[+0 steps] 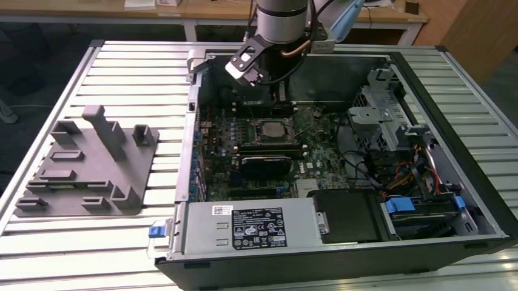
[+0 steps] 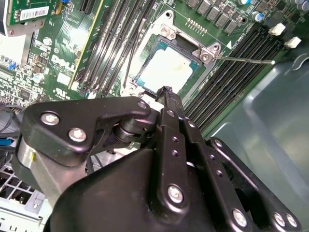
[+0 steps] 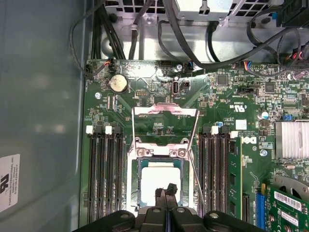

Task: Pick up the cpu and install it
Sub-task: 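Close the cpu cover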

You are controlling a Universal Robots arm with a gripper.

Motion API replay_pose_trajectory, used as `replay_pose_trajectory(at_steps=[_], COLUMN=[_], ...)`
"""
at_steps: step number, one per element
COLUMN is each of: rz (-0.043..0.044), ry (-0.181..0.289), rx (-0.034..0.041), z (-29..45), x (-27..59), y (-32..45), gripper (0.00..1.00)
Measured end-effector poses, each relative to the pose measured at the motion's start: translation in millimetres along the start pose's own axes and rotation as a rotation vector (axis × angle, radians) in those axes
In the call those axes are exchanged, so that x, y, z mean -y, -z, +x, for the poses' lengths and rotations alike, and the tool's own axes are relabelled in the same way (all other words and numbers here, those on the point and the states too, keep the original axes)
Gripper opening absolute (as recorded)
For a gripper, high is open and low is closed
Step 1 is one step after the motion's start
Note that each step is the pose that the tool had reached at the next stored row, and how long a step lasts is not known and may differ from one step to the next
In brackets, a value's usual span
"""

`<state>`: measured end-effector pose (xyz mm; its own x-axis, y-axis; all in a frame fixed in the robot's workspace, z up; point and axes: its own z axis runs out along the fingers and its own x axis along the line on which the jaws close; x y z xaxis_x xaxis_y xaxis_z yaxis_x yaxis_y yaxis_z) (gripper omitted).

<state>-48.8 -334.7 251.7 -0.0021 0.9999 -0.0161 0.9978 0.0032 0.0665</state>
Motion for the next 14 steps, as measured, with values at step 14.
replay_pose_trajectory(at_steps=[14], rz=[0.0000], ry=[0.000], rx=[-0.0001], z=[0.0], x=[-12.2], y=[-0.9], gripper=[0.11])
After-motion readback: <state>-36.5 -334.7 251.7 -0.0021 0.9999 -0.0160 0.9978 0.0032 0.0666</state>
